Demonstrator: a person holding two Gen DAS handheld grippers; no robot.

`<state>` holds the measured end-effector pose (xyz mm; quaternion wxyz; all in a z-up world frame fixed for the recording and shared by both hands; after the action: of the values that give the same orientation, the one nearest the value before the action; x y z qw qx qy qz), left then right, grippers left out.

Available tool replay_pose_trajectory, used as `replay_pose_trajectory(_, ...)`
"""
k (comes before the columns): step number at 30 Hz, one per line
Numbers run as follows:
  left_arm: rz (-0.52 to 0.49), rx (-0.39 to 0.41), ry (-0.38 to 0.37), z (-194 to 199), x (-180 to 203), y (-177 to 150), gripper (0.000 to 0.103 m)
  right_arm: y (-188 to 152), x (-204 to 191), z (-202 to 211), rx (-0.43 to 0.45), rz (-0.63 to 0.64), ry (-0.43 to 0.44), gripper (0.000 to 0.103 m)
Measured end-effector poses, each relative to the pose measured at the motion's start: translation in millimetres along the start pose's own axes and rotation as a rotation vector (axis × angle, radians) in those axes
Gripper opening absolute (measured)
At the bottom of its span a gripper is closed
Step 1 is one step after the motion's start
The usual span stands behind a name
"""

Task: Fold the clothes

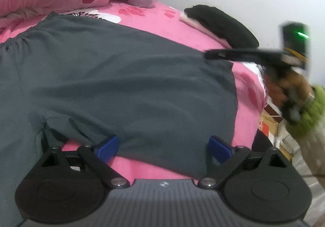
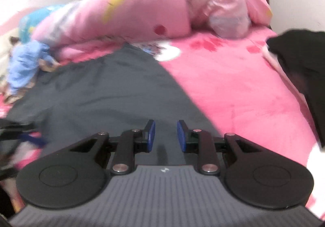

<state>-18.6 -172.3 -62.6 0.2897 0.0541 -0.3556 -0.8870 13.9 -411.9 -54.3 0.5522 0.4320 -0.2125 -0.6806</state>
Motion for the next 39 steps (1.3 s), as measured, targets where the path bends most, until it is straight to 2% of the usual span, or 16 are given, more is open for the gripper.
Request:
replay_pose_trajectory(3,-0.010,-0.012,0.004,1.4,4.8,-6.3,0.099,5.3,31.0,-32.6,-0.025,-0.008,-0.094,0.020)
replay_pose_trajectory(6,-0.026,-0.015,0.016,1.8,7.2,-9.1,0.100,16.2,51.6,-38.1,0.014,-0.068,-0.141,0.019)
replay_pose_trajectory(10,-0.029,-0.020,0.016,0.0,9.3,-7.5,0.101,29.4,41.9,-24.9,0.081,-0.057,-0.142,0.020)
replay_pose_trajectory(14,-0.033,-0.014,0.018,0.5,10.1,-8.4,0.101,22.1,3.3,-26.9,0.022,-0.001,0.023,0.020)
replay_pose_trajectory(16,-0.028,-0.009,0.016,0.5,9.8,-8.4,0.101,14.1,-2.0,-45.6,-0.057,0.010,0.040,0.020)
replay_pose_trajectory(18,-0.025,-0.003,0.013,0.5,9.4,-7.9,0.101,12.3,9.2,-65.0,-0.102,-0.020,-0.013,0.018)
replay_pose_trajectory(20,-0.018,0.006,0.008,0.4,8.0,-7.9,0.101,24.6,29.1,-67.3,-0.064,-0.108,-0.064,0.015)
replay_pose_trajectory(22,-0.005,0.017,-0.002,0.6,6.1,-8.7,0.101,39.0,44.7,-55.6,0.009,-0.180,-0.188,0.020)
replay_pose_trajectory(23,0.000,0.024,-0.005,0.9,5.4,-9.1,0.101,43.6,46.4,-48.6,0.033,-0.196,-0.190,0.020)
replay_pose_trajectory(26,-0.001,0.038,0.003,1.1,6.9,-11.0,0.101,41.0,15.5,-29.5,0.025,-0.201,-0.038,0.020)
replay_pose_trajectory(28,-0.007,0.045,0.016,0.9,8.9,-11.9,0.101,26.2,-22.8,-33.3,-0.035,-0.081,0.047,0.020)
replay_pose_trajectory(30,-0.013,0.046,0.027,0.2,10.5,-12.2,0.101,3.9,-60.5,-49.6,-0.132,0.046,0.132,0.019)
replay_pose_trajectory(32,-0.011,0.047,0.033,0.0,11.2,-11.9,0.101,-16.0,-89.0,-72.9,-0.223,0.153,0.170,0.019)
replay_pose_trajectory(33,-0.007,0.047,0.034,0.0,11.2,-11.7,0.101,-20.3,-94.6,-85.8,-0.245,0.198,0.161,0.018)
replay_pose_trajectory(35,0.003,0.052,0.026,0.2,10.0,-11.2,0.101,-9.5,-91.1,-106.9,-0.210,0.251,0.143,0.018)
replay_pose_trajectory(39,0.001,0.063,0.009,1.2,7.8,-12.6,0.101,48.0,-27.7,-134.3,-0.109,0.052,-0.050,0.019)
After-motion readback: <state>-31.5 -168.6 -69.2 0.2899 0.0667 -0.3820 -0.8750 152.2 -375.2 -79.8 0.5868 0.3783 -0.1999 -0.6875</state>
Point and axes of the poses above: each gripper's, at about its wrist camera, not at the fingertips, and z roughly against the way its jaws point, x to its right, y to its top, the point moved 6 cm from there along -z, roughly the way its jaws point, and after that the axes turned 12 degrees about -z, right-handed, at the moved point
